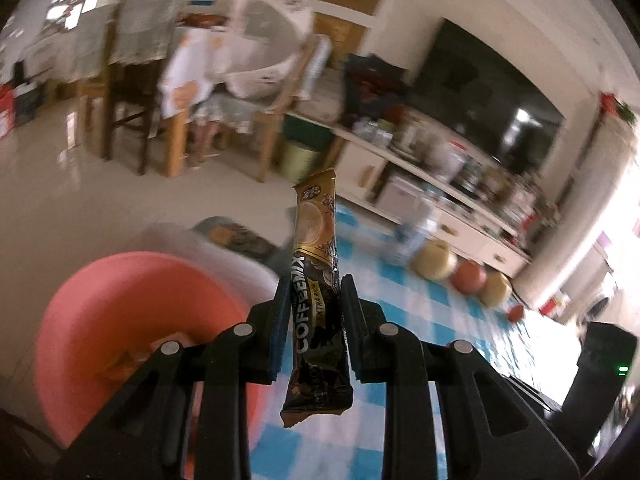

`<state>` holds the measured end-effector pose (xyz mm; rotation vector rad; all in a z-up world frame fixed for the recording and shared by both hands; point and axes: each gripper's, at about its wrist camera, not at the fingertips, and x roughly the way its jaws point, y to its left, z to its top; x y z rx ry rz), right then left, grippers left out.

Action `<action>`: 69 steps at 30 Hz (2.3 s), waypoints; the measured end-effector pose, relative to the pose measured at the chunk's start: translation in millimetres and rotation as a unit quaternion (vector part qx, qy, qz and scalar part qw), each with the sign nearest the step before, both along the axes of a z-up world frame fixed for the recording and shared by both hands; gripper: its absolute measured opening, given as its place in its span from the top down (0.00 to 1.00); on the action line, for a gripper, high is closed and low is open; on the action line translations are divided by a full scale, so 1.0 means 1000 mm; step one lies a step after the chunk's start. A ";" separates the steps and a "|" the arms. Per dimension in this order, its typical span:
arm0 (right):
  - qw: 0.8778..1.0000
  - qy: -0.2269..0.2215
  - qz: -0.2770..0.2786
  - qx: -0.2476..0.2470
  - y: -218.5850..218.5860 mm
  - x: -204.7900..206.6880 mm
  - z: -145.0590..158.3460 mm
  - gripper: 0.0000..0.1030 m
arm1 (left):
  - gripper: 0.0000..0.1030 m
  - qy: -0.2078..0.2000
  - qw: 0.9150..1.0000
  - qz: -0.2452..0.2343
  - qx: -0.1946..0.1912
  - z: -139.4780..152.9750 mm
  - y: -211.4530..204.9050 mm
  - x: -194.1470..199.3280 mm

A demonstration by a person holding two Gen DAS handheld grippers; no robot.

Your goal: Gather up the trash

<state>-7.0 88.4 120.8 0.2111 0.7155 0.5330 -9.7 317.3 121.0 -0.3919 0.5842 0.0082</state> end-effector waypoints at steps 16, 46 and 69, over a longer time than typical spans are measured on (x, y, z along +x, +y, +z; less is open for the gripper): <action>0.998 -0.004 0.062 -0.006 0.138 0.005 -0.004 0.27 | 0.31 0.067 0.984 0.163 0.008 -0.025 0.092 -0.009; 0.975 -0.049 -0.128 -0.173 -0.049 -0.078 -0.013 0.12 | 0.04 -0.055 0.983 0.033 0.175 0.018 -0.061 -0.015; 0.966 -0.052 -0.218 -0.128 -0.165 -0.162 0.008 0.12 | 0.04 -0.047 0.966 -0.068 0.246 0.016 -0.184 -0.097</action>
